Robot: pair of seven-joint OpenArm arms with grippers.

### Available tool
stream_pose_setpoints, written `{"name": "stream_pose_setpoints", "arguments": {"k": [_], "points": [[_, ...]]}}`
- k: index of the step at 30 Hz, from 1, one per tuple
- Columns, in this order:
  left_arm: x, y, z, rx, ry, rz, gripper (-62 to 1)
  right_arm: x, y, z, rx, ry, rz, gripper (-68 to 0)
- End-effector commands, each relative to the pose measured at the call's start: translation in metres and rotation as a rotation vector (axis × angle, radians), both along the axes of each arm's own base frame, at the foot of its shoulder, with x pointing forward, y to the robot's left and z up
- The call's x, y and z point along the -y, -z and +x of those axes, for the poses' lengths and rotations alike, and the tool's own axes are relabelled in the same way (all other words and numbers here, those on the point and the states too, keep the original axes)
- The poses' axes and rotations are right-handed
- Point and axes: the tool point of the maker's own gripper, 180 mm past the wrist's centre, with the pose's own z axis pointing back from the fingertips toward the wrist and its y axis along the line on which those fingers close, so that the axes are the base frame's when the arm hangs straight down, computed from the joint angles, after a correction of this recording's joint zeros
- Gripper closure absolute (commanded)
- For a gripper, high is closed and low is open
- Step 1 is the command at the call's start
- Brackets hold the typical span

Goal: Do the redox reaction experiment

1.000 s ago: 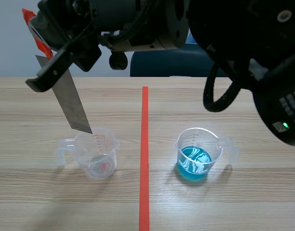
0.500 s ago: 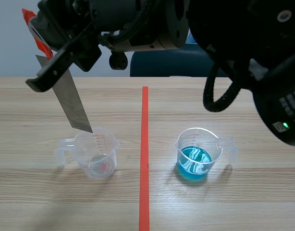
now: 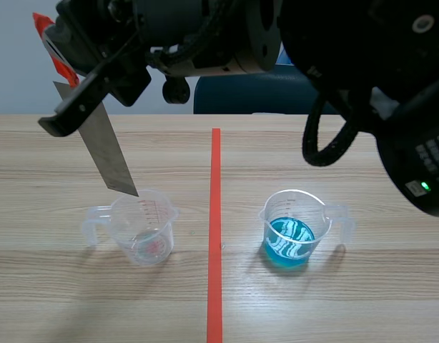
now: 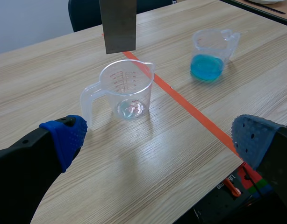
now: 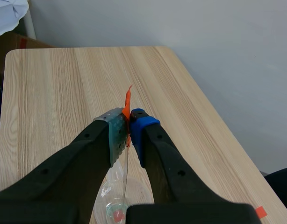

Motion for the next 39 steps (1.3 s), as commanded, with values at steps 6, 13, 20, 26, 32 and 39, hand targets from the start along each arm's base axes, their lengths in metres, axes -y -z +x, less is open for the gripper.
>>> {"name": "stream_pose_setpoints", "arguments": {"k": [6,13,20,26,32,39], "points": [[0.002,-0.006,0.002,0.019,-0.004,-0.017,-62.3,0.000,-0.009,0.001,0.015,0.001,0.024,-0.6],[0.002,-0.006,0.002,0.019,-0.004,-0.016,-62.3,0.000,-0.009,0.001,0.015,0.001,0.024,-0.6],[0.002,-0.006,0.002,0.019,-0.004,-0.016,-62.3,0.000,-0.009,0.001,0.015,0.001,0.024,-0.6],[0.002,-0.005,0.002,0.016,-0.004,-0.015,-62.3,0.001,-0.007,0.002,0.013,0.003,0.020,-0.6],[0.002,-0.005,0.002,0.016,-0.004,-0.015,-62.3,0.008,0.000,0.000,0.014,0.009,-0.007,-0.6],[0.002,-0.005,0.002,0.016,-0.004,-0.015,-62.3,0.028,0.000,-0.011,0.044,0.026,-0.036,-0.6]]}}
